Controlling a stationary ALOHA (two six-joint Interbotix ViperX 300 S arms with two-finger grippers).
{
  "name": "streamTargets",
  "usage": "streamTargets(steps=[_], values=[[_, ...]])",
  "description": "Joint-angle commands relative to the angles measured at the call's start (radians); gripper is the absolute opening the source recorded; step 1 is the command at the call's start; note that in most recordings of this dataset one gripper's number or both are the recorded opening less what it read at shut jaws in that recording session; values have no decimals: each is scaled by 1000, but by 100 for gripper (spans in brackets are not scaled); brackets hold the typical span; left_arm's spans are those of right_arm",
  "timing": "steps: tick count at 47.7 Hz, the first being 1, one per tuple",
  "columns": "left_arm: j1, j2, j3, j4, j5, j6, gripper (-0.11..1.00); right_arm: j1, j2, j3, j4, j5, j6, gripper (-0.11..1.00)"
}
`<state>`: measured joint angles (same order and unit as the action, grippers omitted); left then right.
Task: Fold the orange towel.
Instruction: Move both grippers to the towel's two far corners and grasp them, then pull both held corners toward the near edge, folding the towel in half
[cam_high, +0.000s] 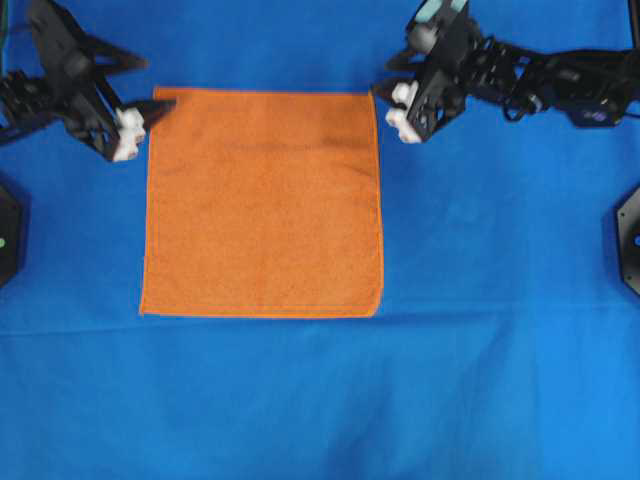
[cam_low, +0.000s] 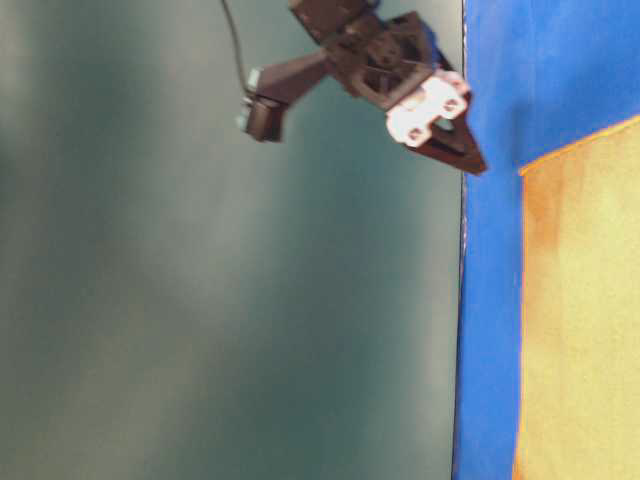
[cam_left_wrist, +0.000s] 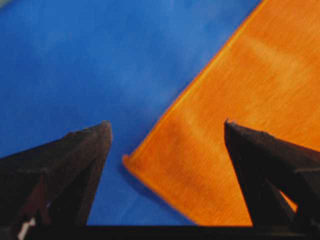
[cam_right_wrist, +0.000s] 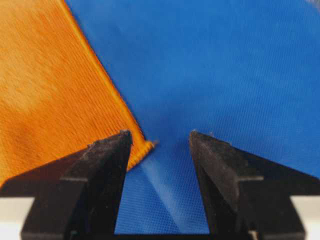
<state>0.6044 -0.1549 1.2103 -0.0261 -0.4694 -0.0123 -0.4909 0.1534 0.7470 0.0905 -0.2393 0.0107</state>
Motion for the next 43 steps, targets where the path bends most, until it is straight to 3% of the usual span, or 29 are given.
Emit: streamTargets(steps=[1,18,24,26,32,38,43], values=[[9,52,-26,-2,-23,2,89,3,9,-25,2,-14,-2,55],[14,166,-61,-2,-55,2,86,3,91,-48,2,-44,-2,54],[14,169,-58,-2,-51,2,81,8,100,-46,2,-43,-2,43],[14,170,-58,-2,-49,2,75,12,103,-46,0,-43,-2,34],[14,183,-57,-2,-46,8,39,28,117,-46,-2,-44,-3,1],[2,195,-64,-2,-37,20,6,40,117,-41,-2,-46,-2,1],[-9,196,-67,0,-32,20,1,41,114,-35,2,-43,2,1]])
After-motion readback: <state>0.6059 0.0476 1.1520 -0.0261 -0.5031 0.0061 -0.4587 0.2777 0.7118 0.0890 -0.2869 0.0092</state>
